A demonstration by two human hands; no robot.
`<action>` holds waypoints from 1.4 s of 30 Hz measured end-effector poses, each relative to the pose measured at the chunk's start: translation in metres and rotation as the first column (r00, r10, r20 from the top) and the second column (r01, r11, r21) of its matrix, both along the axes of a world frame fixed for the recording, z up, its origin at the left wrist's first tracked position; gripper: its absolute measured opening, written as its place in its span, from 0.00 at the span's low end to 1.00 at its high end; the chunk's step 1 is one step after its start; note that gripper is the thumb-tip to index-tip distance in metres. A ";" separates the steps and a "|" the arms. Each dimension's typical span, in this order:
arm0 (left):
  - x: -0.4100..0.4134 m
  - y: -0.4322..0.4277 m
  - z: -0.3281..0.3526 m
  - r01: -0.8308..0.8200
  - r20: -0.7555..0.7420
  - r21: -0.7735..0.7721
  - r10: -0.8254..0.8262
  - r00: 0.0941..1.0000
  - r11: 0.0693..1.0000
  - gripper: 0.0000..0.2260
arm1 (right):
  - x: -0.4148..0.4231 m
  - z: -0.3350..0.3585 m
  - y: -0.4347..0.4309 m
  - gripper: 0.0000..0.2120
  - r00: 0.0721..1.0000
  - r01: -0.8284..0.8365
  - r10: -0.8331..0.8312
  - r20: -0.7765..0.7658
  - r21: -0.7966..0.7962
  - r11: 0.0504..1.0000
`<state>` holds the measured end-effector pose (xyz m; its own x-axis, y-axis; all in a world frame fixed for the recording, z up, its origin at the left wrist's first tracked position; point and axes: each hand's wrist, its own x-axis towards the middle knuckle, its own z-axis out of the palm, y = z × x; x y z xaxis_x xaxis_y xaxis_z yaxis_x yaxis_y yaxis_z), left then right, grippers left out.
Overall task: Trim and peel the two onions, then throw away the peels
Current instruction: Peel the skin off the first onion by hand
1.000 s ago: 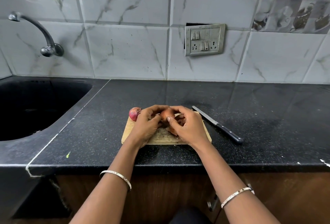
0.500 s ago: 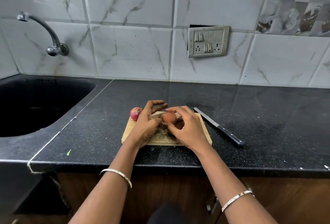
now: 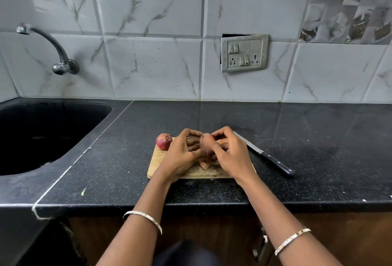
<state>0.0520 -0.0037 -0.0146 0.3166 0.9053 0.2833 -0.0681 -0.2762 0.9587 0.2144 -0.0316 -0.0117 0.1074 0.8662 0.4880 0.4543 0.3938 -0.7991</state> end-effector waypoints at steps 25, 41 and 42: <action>0.002 0.000 0.003 -0.065 -0.024 -0.063 0.063 0.998 0.996 0.19 | 0.005 -0.005 0.005 0.05 0.961 0.222 -0.242 0.131 0.151 0.963; 0.000 0.005 0.007 0.096 0.204 -0.221 -0.050 0.978 0.971 0.12 | 0.009 -0.002 0.000 0.04 0.908 0.394 -0.410 0.085 0.152 0.906; -0.001 0.004 0.007 0.090 0.195 -0.208 -0.049 0.980 0.974 0.13 | 0.009 -0.002 0.000 0.05 0.915 0.379 -0.395 0.083 0.154 0.912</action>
<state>0.0513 0.0005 -0.0073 0.3406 0.9290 0.1449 -0.2638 -0.0535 0.9631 0.2233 -0.0316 -0.0137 0.3600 0.6944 0.6230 0.6745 0.2676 -0.6880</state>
